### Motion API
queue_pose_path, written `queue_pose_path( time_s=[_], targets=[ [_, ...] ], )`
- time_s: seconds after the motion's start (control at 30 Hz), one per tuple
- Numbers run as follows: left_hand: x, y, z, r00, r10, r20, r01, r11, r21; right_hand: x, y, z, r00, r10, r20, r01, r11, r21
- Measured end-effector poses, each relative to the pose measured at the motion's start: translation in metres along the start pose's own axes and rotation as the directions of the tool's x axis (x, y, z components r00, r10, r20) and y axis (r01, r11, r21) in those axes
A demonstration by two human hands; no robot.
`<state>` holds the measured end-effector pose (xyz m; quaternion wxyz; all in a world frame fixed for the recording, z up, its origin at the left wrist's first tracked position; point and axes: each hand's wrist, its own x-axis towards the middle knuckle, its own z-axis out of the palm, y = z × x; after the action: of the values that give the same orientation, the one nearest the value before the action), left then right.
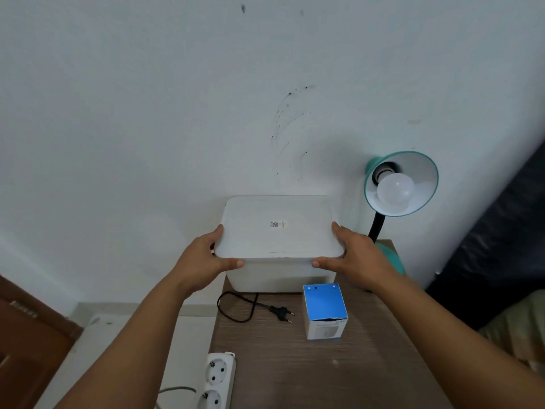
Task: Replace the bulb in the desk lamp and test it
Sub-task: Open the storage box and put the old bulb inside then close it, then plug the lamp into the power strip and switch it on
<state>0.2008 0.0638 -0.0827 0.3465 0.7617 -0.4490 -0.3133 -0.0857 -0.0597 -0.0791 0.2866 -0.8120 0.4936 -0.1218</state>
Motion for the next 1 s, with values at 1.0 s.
queue_pose_path(
  time_s=[1.0],
  targets=[
    [-0.130, -0.105, 0.008, 0.927, -0.212, 0.309, 0.235, 0.971, -0.041, -0.083, -0.051, 0.157, 0.999, 0.008, 0.040, -0.015, 0.986, 0.164]
  ],
)
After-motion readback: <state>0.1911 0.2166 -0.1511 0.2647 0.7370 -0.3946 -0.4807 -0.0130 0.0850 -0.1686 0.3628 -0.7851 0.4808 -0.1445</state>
